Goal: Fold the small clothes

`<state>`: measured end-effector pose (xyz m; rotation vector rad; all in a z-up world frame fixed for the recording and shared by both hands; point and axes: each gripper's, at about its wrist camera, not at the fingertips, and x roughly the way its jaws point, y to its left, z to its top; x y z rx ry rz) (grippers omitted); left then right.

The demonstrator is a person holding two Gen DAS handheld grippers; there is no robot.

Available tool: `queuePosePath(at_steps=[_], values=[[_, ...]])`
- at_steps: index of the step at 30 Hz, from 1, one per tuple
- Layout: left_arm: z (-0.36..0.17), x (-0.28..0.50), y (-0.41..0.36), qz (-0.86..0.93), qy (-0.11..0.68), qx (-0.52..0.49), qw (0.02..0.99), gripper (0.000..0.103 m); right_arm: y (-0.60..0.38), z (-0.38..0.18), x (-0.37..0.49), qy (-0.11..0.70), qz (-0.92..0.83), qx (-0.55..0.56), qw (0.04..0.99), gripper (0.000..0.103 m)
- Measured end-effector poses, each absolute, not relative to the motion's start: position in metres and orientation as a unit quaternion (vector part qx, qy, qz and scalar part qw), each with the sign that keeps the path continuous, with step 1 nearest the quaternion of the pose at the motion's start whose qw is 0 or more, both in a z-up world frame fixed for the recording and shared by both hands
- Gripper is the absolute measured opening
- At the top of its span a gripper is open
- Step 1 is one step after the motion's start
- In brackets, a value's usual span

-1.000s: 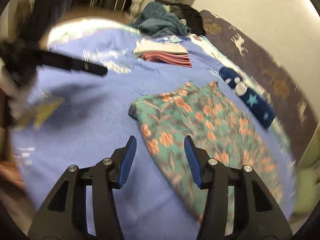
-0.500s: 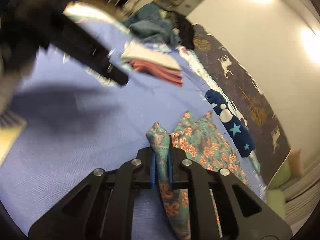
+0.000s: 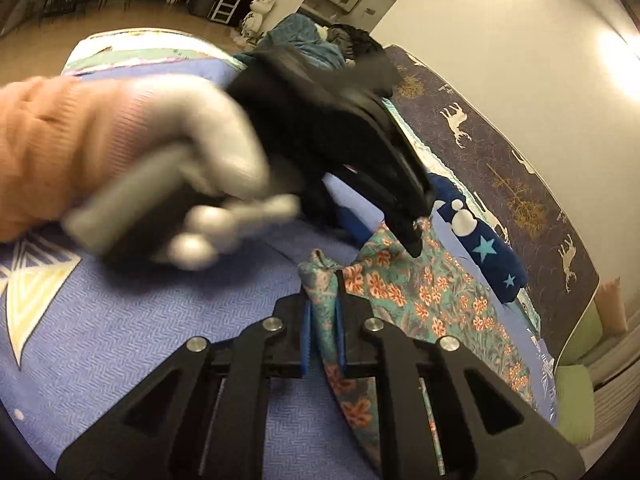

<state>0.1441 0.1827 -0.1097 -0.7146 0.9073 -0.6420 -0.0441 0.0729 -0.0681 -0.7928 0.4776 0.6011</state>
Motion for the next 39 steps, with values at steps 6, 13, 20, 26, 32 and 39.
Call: queuePosePath(at_steps=[6,13,20,26,32,39], values=[[-0.098,0.141,0.2,-0.247,0.374,-0.321,0.834,0.002,0.064,-0.068,-0.063,0.233,0.325,-0.37,0.838,0.012],[-0.094,0.114,0.227,-0.237,0.377,-0.323,0.835,0.028,0.051,-0.062,-0.089,0.218,0.344,-0.375,0.833,0.038],[-0.104,0.104,0.195,-0.295,0.418,-0.284,0.811,0.05,0.041,-0.077,-0.073,0.263,0.287,-0.389,0.835,0.043],[-0.106,0.131,0.172,-0.314,0.425,-0.288,0.799,0.052,0.051,-0.079,-0.062,0.275,0.264,-0.377,0.844,0.05],[-0.105,0.149,0.151,-0.333,0.437,-0.27,0.791,0.052,0.053,-0.08,-0.04,0.314,0.254,-0.335,0.851,0.054],[-0.104,0.159,0.145,-0.337,0.441,-0.269,0.787,0.052,0.053,-0.081,-0.03,0.331,0.251,-0.313,0.854,0.06]])
